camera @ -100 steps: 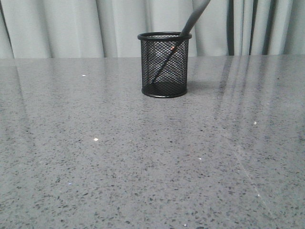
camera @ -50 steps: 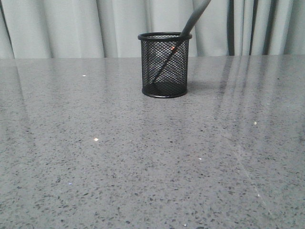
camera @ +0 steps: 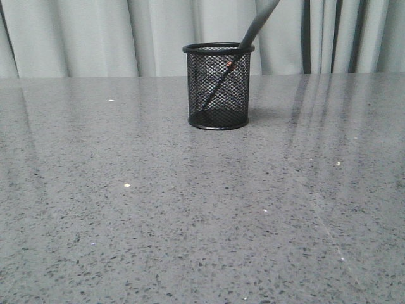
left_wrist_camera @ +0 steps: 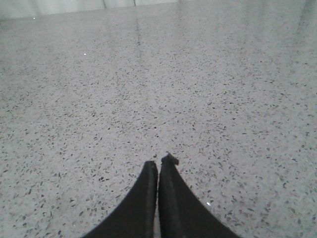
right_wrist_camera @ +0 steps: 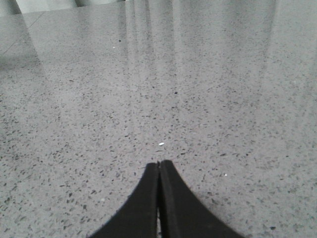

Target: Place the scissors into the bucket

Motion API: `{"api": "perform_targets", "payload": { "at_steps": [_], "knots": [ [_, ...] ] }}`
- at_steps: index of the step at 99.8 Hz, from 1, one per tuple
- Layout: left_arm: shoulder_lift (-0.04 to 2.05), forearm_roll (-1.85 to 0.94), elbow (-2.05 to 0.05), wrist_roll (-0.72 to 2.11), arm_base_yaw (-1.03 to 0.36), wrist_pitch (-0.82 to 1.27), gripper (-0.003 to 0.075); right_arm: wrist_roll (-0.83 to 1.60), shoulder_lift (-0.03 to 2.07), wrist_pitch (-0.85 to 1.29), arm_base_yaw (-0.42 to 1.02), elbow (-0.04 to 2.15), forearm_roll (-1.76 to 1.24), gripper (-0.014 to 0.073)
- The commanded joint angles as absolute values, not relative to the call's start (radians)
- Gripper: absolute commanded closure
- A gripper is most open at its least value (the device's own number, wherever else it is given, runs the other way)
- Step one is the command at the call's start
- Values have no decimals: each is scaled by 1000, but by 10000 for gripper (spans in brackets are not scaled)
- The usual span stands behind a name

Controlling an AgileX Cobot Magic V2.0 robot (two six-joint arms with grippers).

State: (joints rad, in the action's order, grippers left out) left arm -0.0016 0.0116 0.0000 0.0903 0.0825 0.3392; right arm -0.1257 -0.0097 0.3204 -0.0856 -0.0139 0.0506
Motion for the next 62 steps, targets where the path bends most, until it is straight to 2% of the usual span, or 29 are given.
{"api": "perform_targets", "payload": {
  "at_steps": [1, 36, 62],
  "knots": [
    [-29, 11, 40, 80, 83, 299, 740, -124, -32, 296, -93, -18, 47, 667],
    [-29, 11, 40, 80, 73, 299, 740, -124, -32, 296, -93, -18, 47, 667],
    [-11, 22, 40, 80, -278, 296, 740, -124, -32, 300, -93, -18, 47, 667]
  ]
}}
